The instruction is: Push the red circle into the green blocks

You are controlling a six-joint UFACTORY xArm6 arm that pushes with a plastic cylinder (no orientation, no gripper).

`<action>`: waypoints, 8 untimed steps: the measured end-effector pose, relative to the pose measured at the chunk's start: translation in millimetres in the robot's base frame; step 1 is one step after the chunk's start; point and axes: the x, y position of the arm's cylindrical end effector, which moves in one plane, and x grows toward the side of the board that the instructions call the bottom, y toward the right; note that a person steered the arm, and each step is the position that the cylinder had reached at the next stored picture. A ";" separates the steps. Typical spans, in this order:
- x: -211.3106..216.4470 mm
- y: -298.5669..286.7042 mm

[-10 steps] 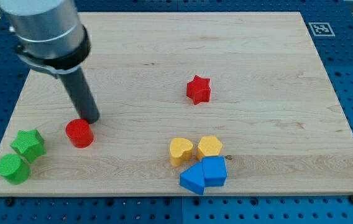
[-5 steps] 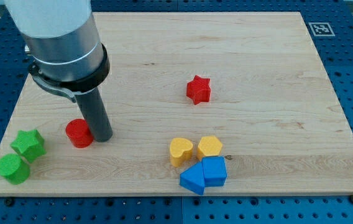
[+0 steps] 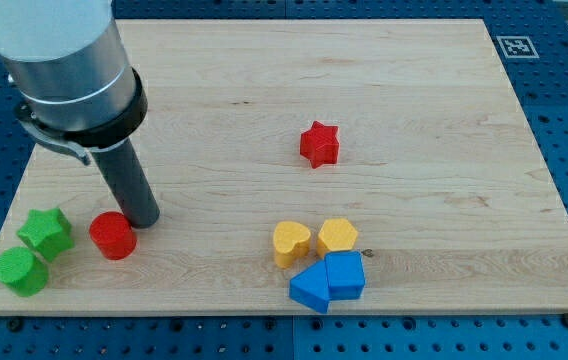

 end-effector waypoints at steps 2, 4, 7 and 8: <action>13.0 -0.5; 14.5 -0.5; 18.1 -0.5; 18.1 -0.5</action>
